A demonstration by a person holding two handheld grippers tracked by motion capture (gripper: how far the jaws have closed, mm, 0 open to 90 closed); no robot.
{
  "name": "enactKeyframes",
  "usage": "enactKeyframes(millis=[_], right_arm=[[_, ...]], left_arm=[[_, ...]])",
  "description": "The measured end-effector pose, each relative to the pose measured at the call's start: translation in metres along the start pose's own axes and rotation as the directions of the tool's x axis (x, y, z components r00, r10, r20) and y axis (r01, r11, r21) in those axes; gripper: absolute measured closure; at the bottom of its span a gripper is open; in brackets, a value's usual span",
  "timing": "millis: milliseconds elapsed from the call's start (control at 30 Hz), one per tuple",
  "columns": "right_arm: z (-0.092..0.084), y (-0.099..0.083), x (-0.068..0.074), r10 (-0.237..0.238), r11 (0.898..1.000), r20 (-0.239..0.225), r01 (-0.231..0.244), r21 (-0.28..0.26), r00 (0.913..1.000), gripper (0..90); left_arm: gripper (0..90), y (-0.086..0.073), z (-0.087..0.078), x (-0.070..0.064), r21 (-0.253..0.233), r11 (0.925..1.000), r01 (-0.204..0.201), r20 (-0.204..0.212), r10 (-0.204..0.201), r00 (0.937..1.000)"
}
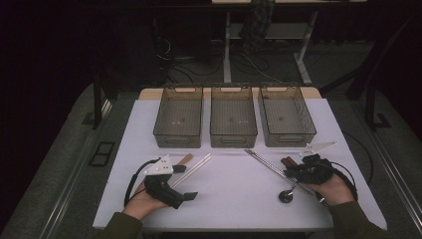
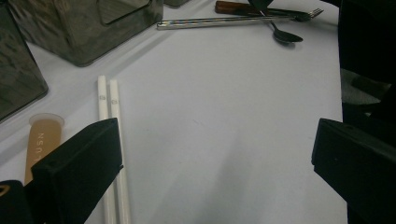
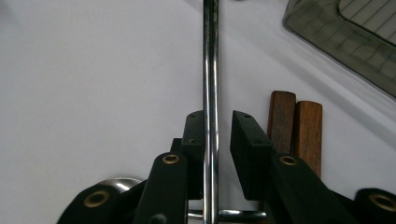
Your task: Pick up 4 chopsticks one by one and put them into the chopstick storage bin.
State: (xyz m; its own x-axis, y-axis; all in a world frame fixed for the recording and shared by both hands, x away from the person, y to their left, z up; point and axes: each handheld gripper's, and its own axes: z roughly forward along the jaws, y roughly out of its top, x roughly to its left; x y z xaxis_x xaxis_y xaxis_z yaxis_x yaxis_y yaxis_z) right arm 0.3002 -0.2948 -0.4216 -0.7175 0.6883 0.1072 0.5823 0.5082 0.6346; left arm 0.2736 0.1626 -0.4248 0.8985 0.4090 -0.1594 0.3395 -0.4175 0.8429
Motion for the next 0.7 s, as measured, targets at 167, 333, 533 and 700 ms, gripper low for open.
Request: enactKeyframes(millis=[167,333,533,700], right_arm=[[0.0034,-0.0007,0.0005,-0.012,1.000,0.002,0.012,0.020,0.9999,77.9],[0.0073,-0.0011,0.0009,-0.015,0.999,0.008,0.014,0.039,0.9999,79.1],[0.0092,-0.0013,0.0006,-0.018,0.999,0.014,0.018,0.044,0.9997,79.8],[0.0106,-0.0021,0.0005,-0.019,0.998,0.019,0.018,0.055,0.9996,80.5]], left_arm=[[0.4,0.0002,0.0001,-0.0004,0.001,1.0000,-0.002,-0.002,0.002,1.0000],[0.4,0.0002,0.0001,-0.0004,0.001,1.0000,-0.002,-0.002,0.002,1.0000],[0.4,0.0002,-0.0001,-0.0003,0.000,1.0000,-0.002,-0.002,0.002,1.0000],[0.4,0.0003,-0.0002,-0.0006,-0.001,1.0000,-0.001,-0.002,0.001,1.0000]])
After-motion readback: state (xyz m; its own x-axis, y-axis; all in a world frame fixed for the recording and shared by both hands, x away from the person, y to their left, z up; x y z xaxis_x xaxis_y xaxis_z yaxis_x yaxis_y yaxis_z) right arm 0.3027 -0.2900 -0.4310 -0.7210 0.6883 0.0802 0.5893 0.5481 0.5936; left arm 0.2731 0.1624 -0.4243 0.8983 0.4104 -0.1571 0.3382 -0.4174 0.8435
